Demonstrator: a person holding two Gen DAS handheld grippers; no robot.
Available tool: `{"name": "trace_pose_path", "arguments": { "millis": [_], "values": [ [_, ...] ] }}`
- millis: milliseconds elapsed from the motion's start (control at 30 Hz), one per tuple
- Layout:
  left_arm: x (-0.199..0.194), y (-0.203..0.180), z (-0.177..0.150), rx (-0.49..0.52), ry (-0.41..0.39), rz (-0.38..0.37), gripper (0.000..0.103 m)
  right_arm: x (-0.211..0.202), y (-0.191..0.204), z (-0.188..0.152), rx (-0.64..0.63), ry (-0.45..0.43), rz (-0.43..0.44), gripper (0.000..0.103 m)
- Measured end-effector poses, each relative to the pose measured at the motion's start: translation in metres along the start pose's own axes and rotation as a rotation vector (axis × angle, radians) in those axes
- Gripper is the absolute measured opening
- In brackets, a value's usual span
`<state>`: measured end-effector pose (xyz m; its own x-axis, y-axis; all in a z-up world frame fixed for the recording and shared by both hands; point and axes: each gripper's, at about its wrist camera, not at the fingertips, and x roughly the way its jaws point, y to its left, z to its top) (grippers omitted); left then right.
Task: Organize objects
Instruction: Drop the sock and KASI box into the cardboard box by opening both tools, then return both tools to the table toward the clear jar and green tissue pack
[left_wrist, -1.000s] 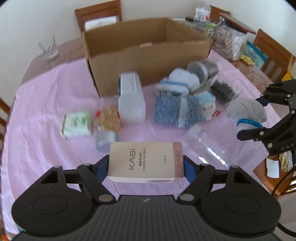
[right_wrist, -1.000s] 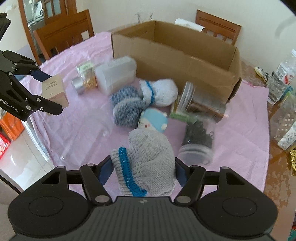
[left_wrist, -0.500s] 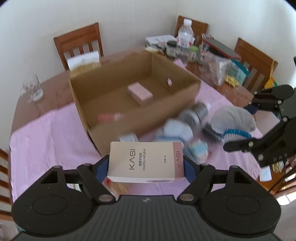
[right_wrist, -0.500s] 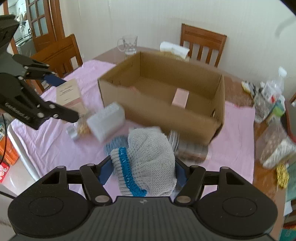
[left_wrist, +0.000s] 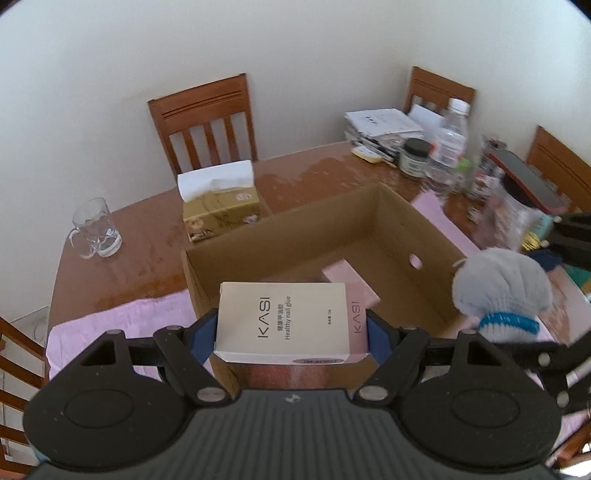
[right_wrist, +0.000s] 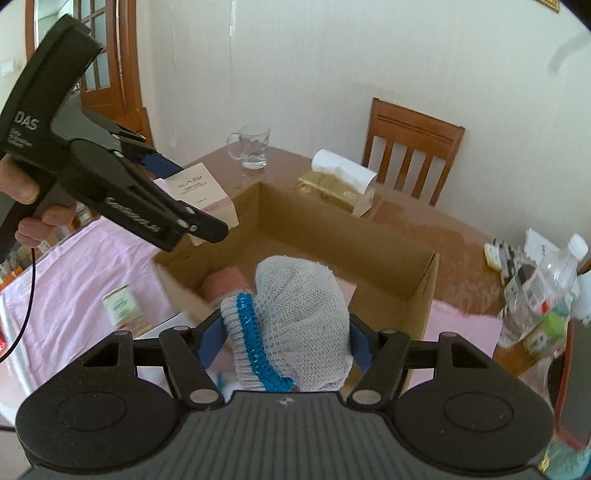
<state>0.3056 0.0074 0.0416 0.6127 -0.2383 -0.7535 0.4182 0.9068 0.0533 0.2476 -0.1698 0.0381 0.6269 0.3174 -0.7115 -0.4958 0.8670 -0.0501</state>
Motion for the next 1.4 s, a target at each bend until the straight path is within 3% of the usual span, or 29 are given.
{"name": "trace_pose_path", "arguments": {
  "millis": [133,200,300,567,700,1400],
  "values": [
    [0.025,0.004,0.014,-0.013,0.015,0.028,0.079,0.021,-0.011,0.012,0.014,0.002,-0.015,0.074],
    [0.035,0.004,0.017,-0.010,0.022,0.036,0.079,0.026,-0.014,0.013,0.026,0.000,-0.015,0.089],
    [0.047,0.005,0.020,-0.014,0.036,0.043,0.079,0.028,-0.015,0.010,0.025,-0.016,-0.011,0.100],
    [0.072,0.006,0.022,-0.011,0.077,0.052,0.080,0.032,-0.012,-0.004,0.019,0.014,-0.027,0.103],
    [0.079,0.007,0.027,-0.024,0.070,0.086,0.095,0.029,-0.012,-0.011,0.029,0.027,-0.048,0.103],
    [0.034,0.013,-0.009,-0.038,0.028,0.092,0.096,0.014,0.006,-0.057,0.152,0.068,-0.125,0.103]
  ]
}}
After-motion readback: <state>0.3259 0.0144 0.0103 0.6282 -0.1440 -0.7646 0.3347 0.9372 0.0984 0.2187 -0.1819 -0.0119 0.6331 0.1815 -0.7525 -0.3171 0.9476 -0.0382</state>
